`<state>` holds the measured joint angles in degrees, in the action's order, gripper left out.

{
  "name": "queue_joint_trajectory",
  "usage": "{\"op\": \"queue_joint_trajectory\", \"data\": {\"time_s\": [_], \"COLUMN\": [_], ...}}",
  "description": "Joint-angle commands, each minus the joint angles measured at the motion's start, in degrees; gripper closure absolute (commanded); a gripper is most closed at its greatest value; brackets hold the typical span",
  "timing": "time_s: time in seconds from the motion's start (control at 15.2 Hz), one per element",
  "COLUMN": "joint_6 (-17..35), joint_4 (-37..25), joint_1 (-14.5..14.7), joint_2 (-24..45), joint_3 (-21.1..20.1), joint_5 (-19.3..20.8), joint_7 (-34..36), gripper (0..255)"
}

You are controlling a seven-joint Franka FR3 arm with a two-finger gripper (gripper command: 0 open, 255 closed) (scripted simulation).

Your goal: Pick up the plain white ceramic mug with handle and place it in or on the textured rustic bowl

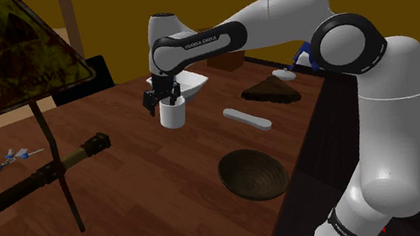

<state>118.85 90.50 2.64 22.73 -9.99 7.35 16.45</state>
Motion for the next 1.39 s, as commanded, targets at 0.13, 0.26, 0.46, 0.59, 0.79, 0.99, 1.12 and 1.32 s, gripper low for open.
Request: {"op": "queue_joint_trajectory", "data": {"time_s": [0.13,0.26,0.46,0.59,0.79,0.99,1.12,1.32], "joint_6": [0.0,0.0,0.0,0.02,-2.04,-4.15,-5.58,-7.77], "joint_4": [0.0,0.0,0.01,0.02,-1.5,-3.21,-4.42,-6.39], "joint_1": [0.0,0.0,0.0,0.0,0.0,0.03,0.05,0.1], "joint_2": [0.0,0.0,0.0,0.0,-0.56,-0.97,-1.2,-1.44], "joint_3": [0.0,0.0,0.0,0.0,-0.08,-0.15,-0.19,-0.24], "joint_5": [0.0,0.0,0.0,0.0,-0.19,-0.35,-0.44,-0.56], "joint_7": [0.0,0.0,0.0,0.0,-0.2,-0.39,-0.51,-0.67], "gripper": [255,255,255,255,255,255,255,255]}}
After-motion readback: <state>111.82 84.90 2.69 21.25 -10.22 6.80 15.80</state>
